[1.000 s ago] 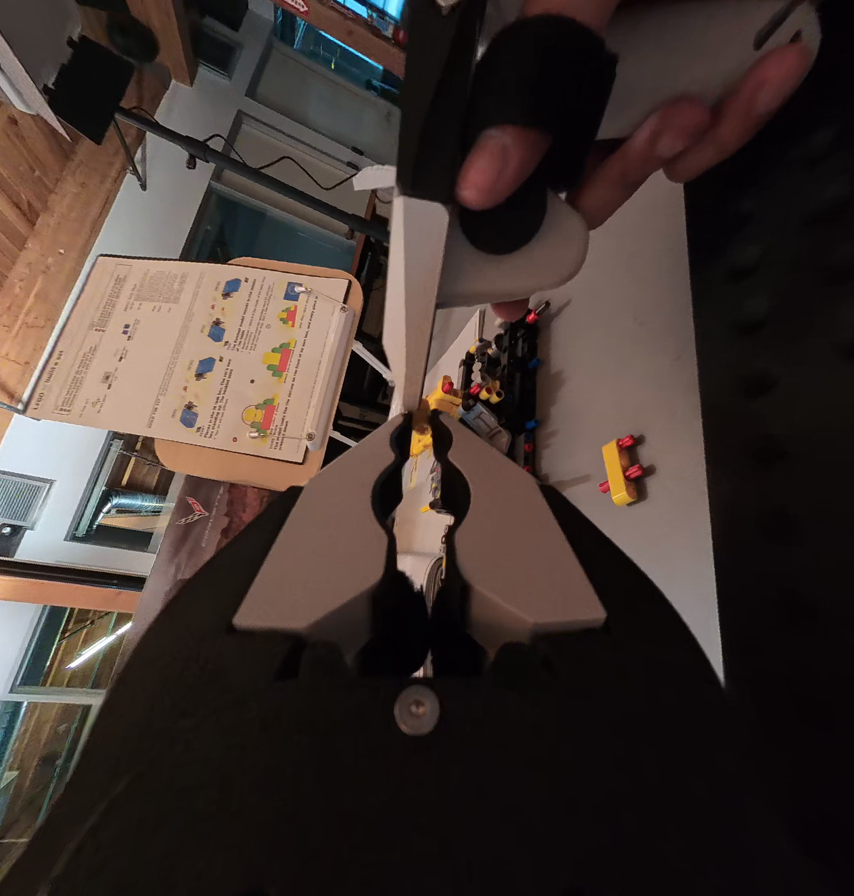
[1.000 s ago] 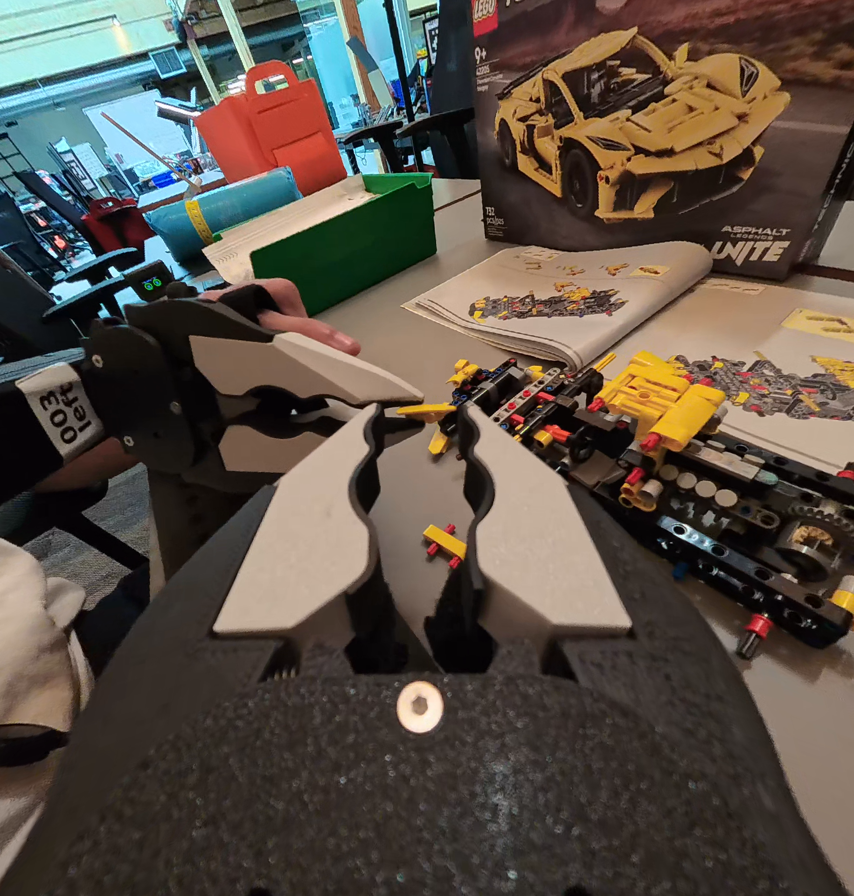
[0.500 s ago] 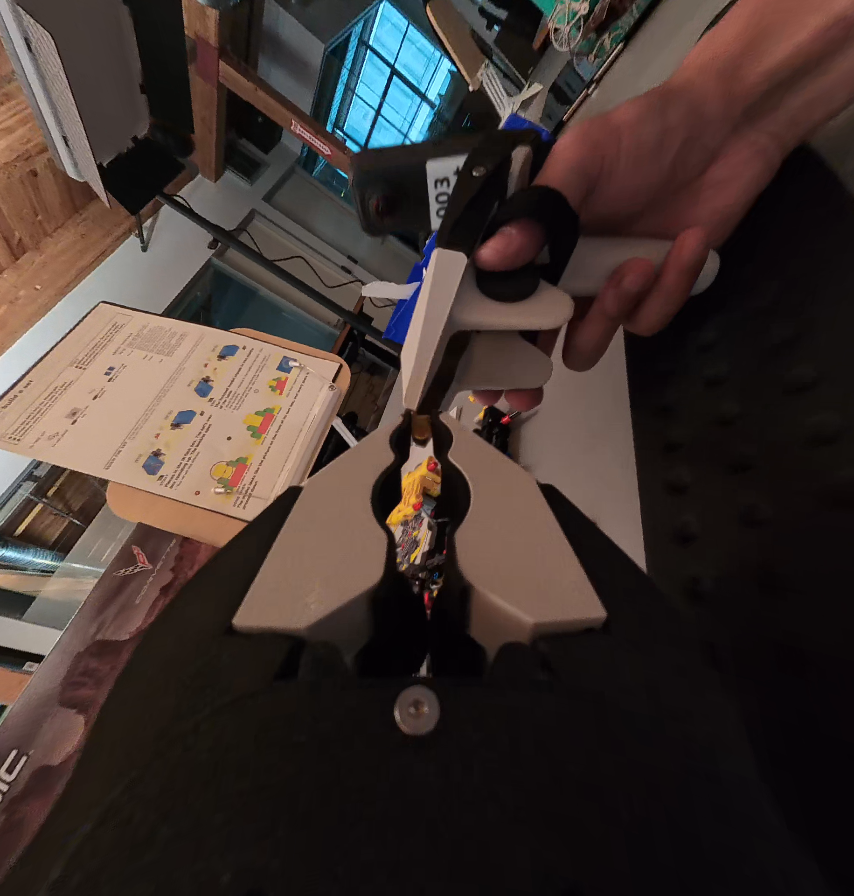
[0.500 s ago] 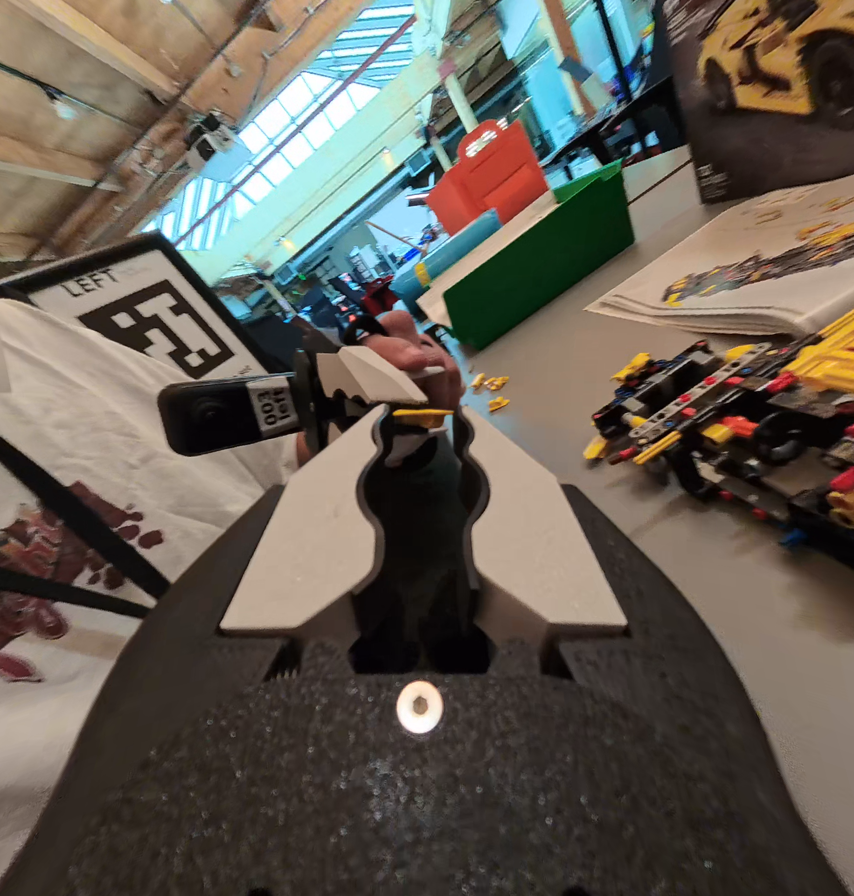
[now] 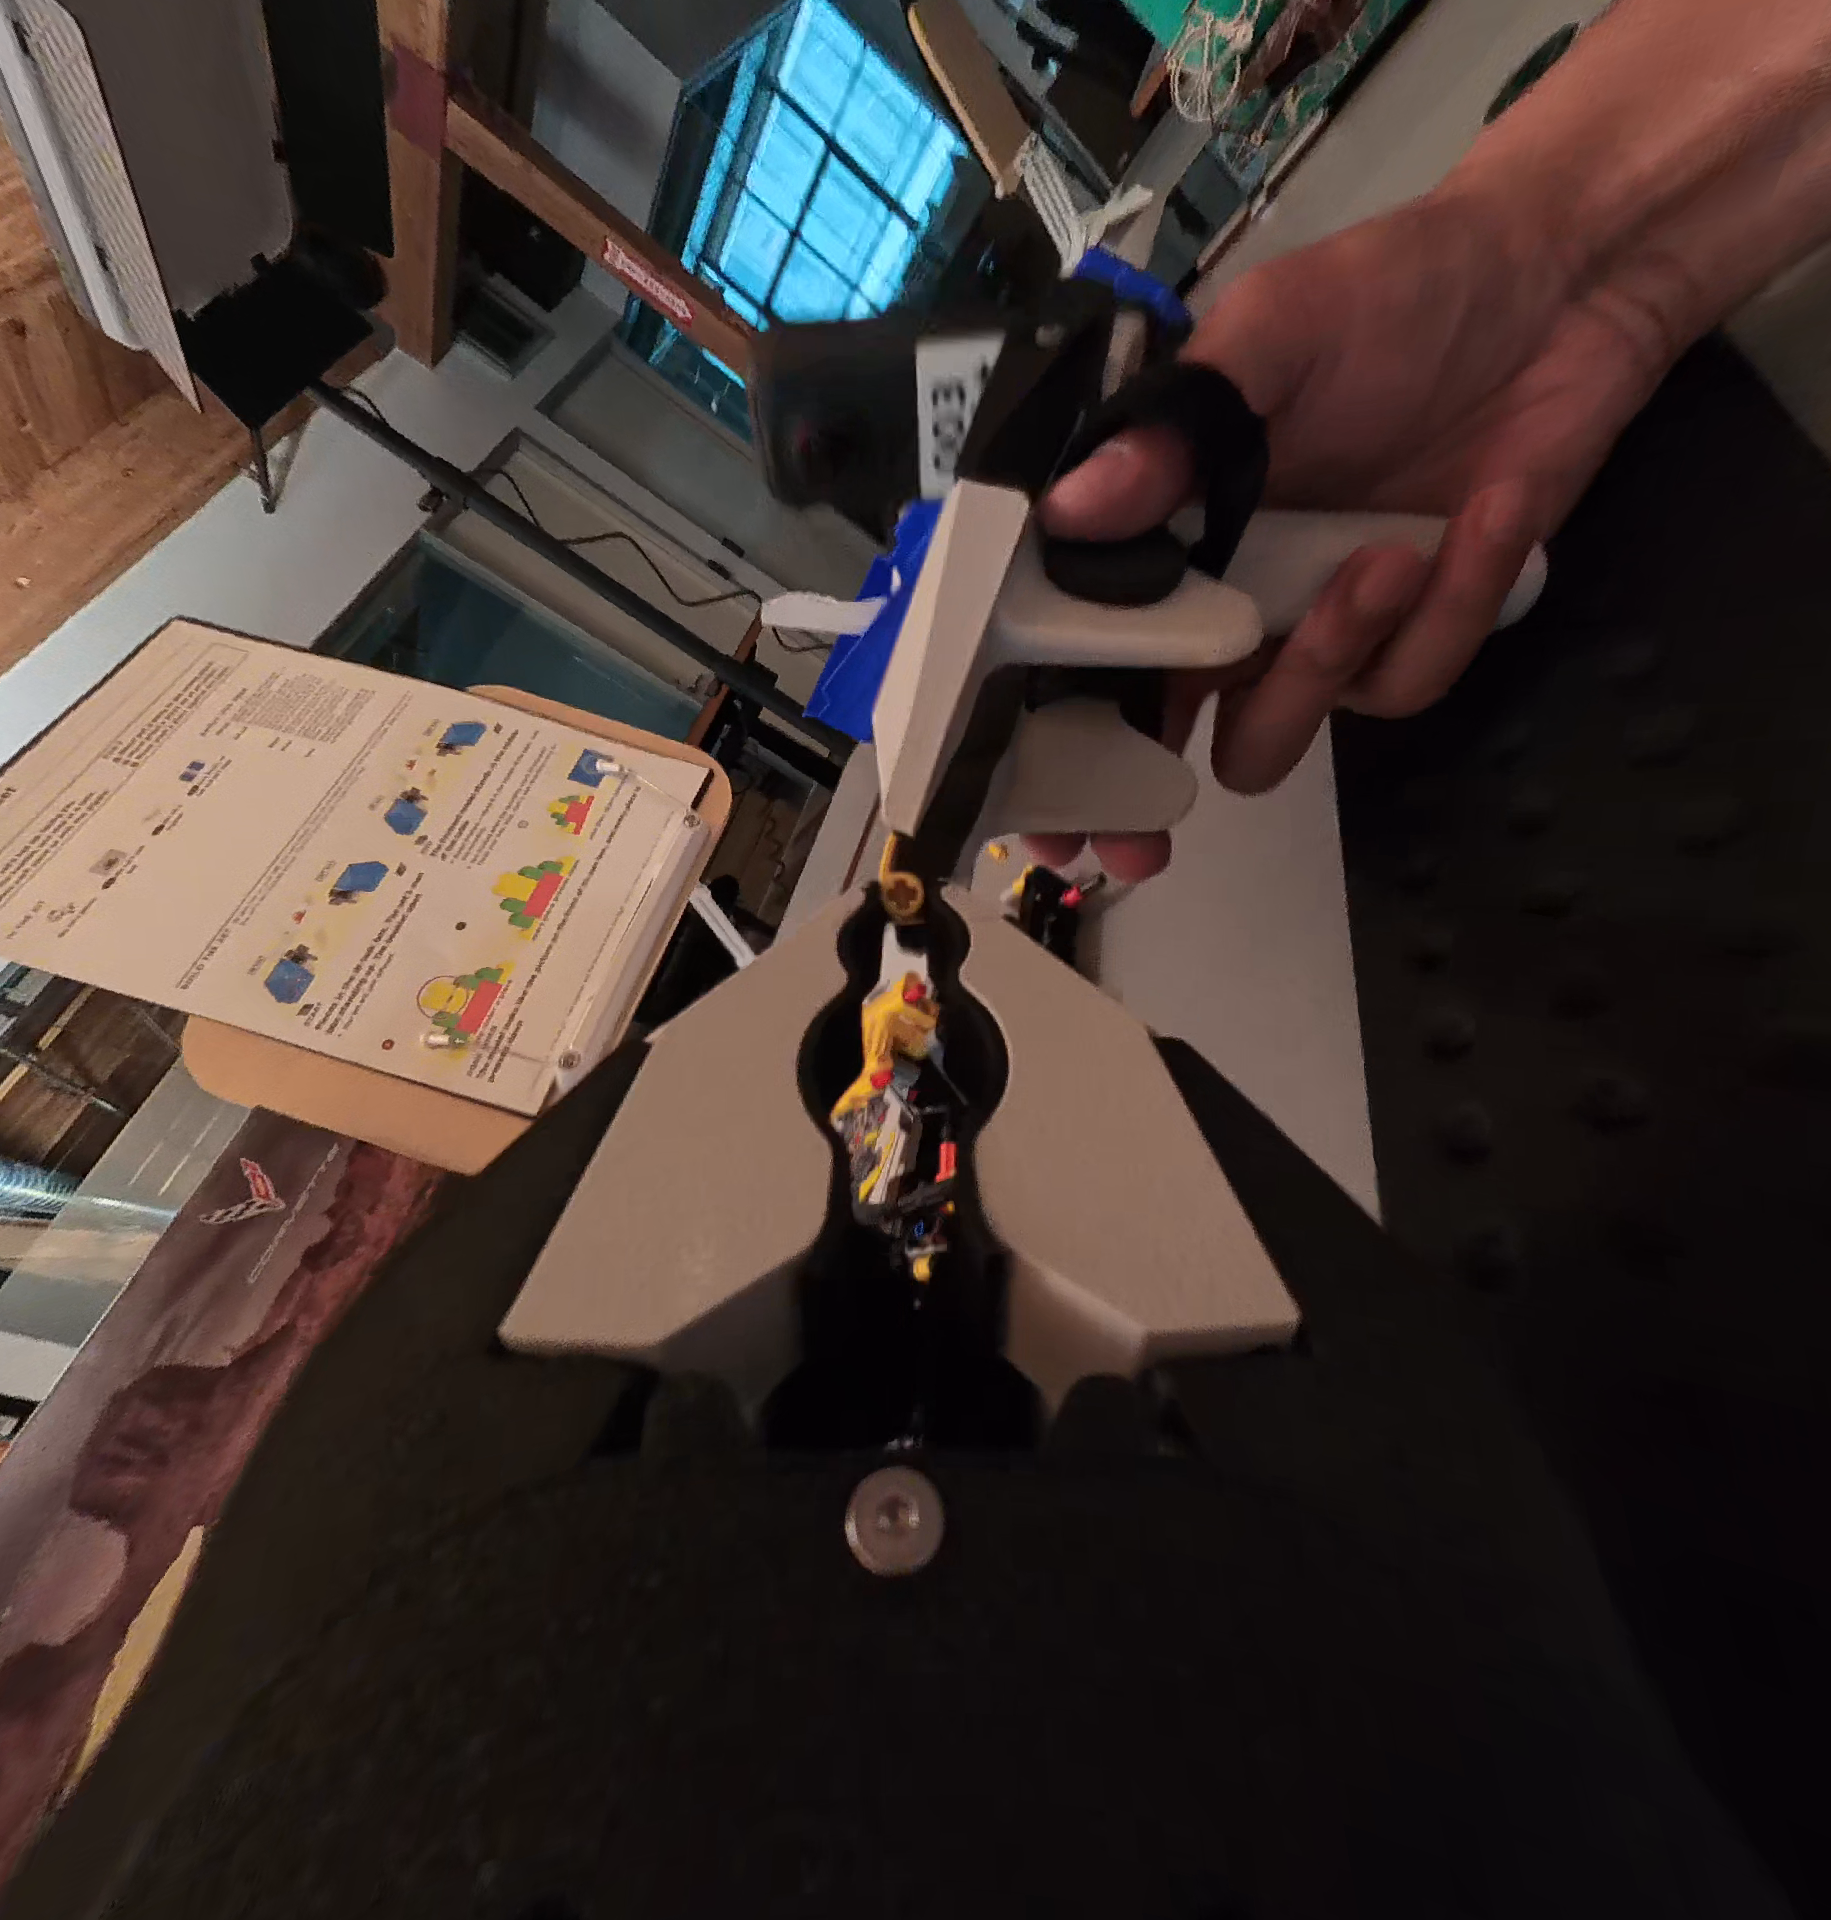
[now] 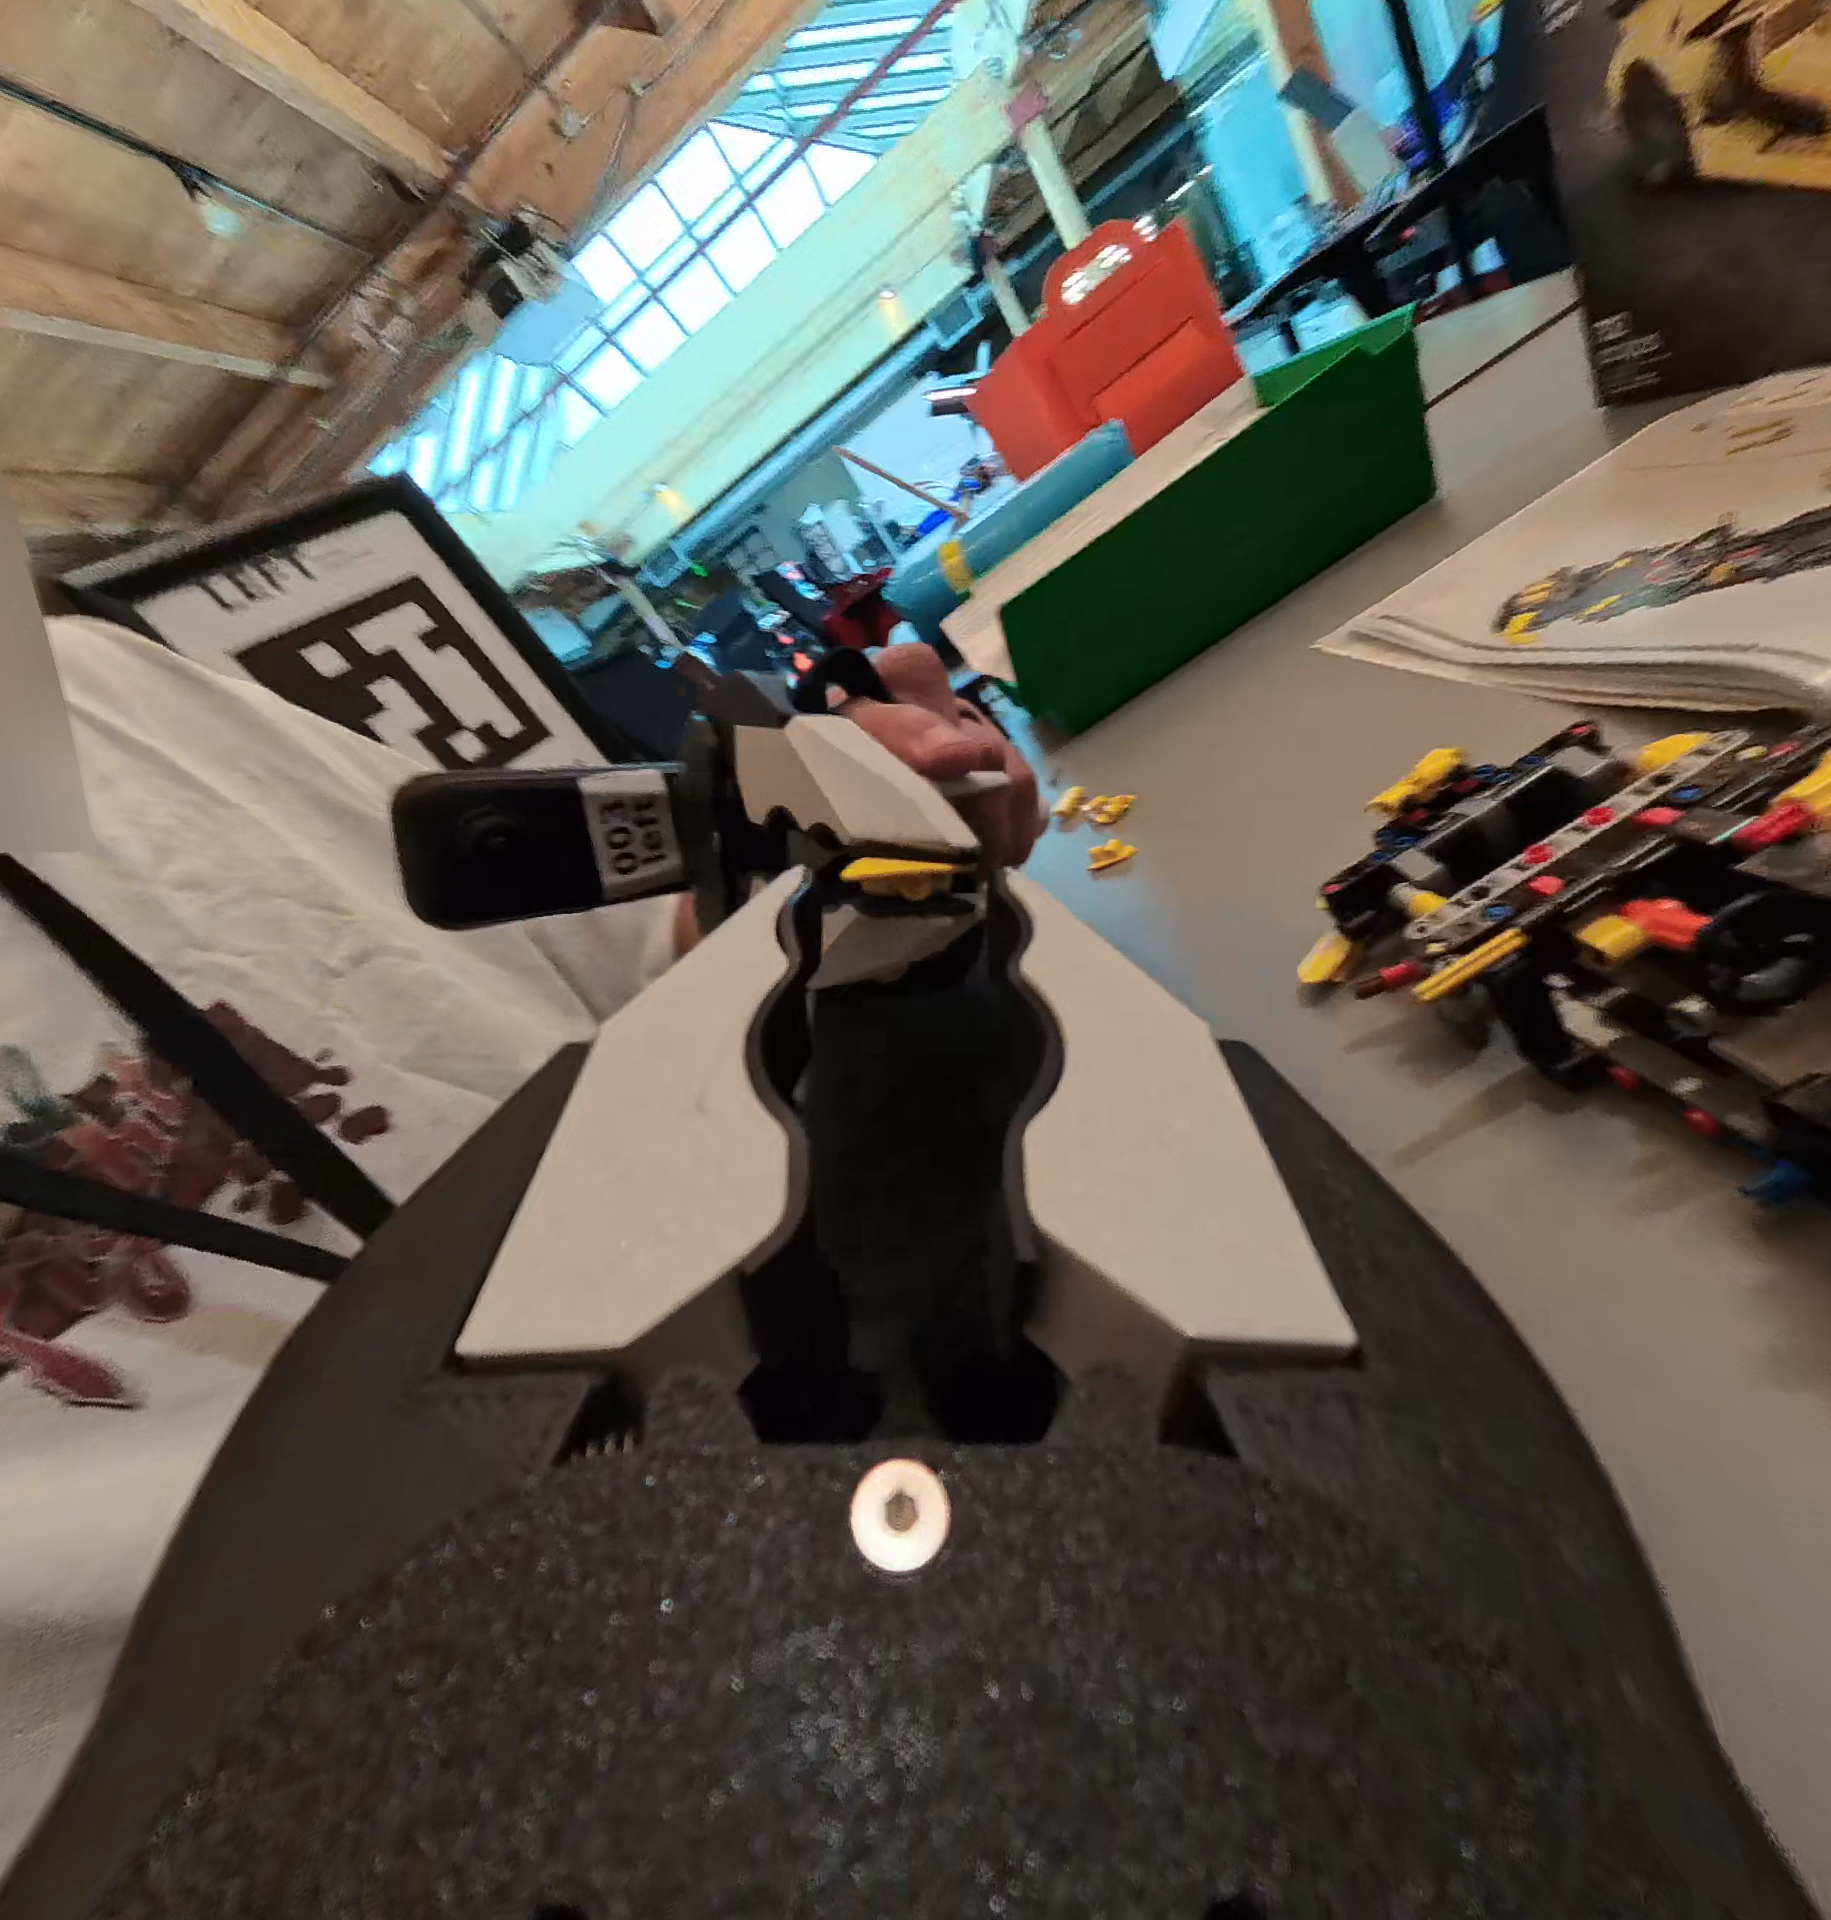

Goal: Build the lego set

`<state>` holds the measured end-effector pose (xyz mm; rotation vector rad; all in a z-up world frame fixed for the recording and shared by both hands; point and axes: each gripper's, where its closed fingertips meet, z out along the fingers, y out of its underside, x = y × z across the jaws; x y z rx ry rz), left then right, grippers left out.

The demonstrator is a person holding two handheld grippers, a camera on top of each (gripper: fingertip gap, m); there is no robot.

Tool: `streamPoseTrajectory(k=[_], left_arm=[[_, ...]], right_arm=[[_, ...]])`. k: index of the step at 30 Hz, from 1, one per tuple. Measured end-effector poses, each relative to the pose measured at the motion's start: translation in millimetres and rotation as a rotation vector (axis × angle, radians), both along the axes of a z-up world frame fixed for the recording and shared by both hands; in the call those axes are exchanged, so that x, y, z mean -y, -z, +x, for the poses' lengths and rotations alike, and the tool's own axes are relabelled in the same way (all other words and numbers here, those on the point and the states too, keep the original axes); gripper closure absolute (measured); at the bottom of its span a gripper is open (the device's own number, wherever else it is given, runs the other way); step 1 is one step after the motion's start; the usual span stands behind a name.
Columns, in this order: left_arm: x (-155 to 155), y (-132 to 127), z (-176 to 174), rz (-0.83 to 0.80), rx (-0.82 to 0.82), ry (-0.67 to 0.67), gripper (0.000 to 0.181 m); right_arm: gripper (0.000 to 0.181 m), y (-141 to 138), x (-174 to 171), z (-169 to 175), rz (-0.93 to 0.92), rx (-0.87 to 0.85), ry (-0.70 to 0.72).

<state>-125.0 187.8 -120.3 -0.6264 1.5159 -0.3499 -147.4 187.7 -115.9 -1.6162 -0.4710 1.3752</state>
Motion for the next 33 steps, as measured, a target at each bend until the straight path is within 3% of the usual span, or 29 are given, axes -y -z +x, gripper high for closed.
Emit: streamPoseTrajectory(k=[2, 6, 13, 17, 21, 23, 28, 33], left_arm=[[-4, 6, 1, 0.028, -0.029, -0.027, 0.174], [-6, 15, 3, 0.113, -0.073, -0.068, 0.174], [-8, 16, 3, 0.037, -0.073, -0.061, 0.174], [-16, 17, -2, -0.099, -0.087, -0.062, 0.171], [-23, 66, -21, -0.606, -0.36, -0.021, 0.161], [-19, 87, -26, -0.805, -0.489, -0.01, 0.157], [-35, 118, -23, -0.857, -0.632, -0.073, 0.157], [-28, 120, -18, -0.886, -0.643, -0.038, 0.158]], right_arm=[[0.147, 5, -2, -1, 0.05, 0.086, 0.054], [0.155, 15, -11, 1, 0.097, 0.227, 0.141], [0.159, 17, -13, 5, 0.162, 0.314, 0.186], [0.16, 18, -19, 16, 0.173, 0.363, 0.272], [0.16, 33, -20, 43, 0.152, 0.566, 0.409], [0.16, 36, -15, 44, 0.17, 0.573, 0.446], [0.16, 33, -14, 46, 0.195, 0.58, 0.467], [0.16, 29, -14, 48, 0.186, 0.52, 0.458]])
